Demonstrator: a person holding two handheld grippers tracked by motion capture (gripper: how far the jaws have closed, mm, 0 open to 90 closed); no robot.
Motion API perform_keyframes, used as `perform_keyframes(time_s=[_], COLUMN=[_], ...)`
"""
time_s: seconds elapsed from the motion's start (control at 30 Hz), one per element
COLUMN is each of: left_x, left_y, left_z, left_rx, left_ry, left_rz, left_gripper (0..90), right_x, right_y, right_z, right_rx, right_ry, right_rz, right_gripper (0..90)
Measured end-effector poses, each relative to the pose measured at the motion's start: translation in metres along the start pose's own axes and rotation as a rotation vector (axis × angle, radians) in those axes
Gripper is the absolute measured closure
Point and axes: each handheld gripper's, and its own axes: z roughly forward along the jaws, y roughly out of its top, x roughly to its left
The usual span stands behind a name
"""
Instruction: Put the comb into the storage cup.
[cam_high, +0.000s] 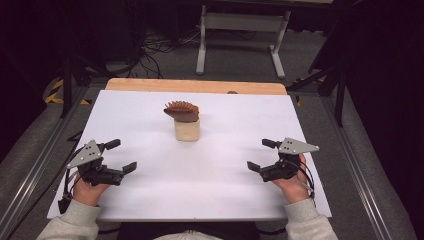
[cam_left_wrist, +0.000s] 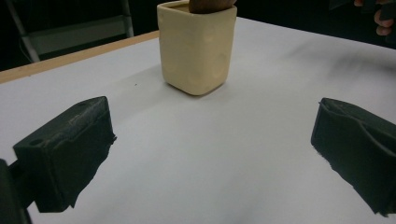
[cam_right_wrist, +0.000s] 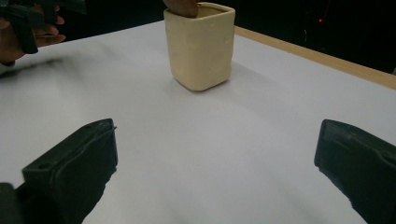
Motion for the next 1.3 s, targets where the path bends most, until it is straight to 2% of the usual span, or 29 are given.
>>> perform_keyframes(time_s=[0.17,0.33,0.47,0.53,0.6,0.7,0.83,0.9,1.03,1.17,1.3], left_x=[0.000,-0.003,-0.003,-0.003,-0.003,-0.001,-0.001,0.000,0.002,0.002,0.001], left_y=[-0.001,-0.002,-0.003,-0.004,-0.006,-0.007,-0.008,-0.009,-0.009,-0.009,-0.009], left_z=[0.001,0.004,0.004,0.006,0.008,0.008,0.007,0.007,0.006,0.006,0.006], left_rx=[0.012,0.036,0.039,0.041,0.038,0.029,0.016,0.004,-0.007,0.008,0.010], left_ry=[-0.006,-0.002,0.000,-0.014,-0.009,-0.026,-0.014,-0.018,-0.012,0.009,0.020], left_rz=[-0.007,-0.008,0.011,0.009,0.005,-0.011,-0.030,-0.058,-0.072,-0.059,-0.064], left_gripper=[0.5,0.5,0.5,0.5,0.5,0.2,0.1,0.0,0.0,0.0,0.0], right_x=[0.001,0.003,0.006,0.010,0.010,0.010,0.009,0.009,0.009,0.008,0.007], right_y=[-0.012,-0.024,-0.033,-0.039,-0.043,-0.043,-0.043,-0.043,-0.042,-0.042,-0.042], right_z=[0.001,0.004,0.006,0.006,0.008,0.007,0.007,0.006,0.003,0.002,0.001], right_rx=[-0.013,-0.002,-0.001,-0.017,-0.024,-0.041,-0.040,-0.038,-0.044,-0.046,-0.045], right_ry=[-0.005,-0.010,-0.007,-0.010,-0.010,-0.010,-0.015,-0.013,-0.011,-0.010,-0.011], right_rz=[0.004,0.001,-0.005,-0.014,-0.001,0.005,0.013,0.022,0.032,0.035,0.039], right_gripper=[0.3,0.3,0.3,0.3,0.3,0.3,0.4,2.2,3.3,4.1,4.0])
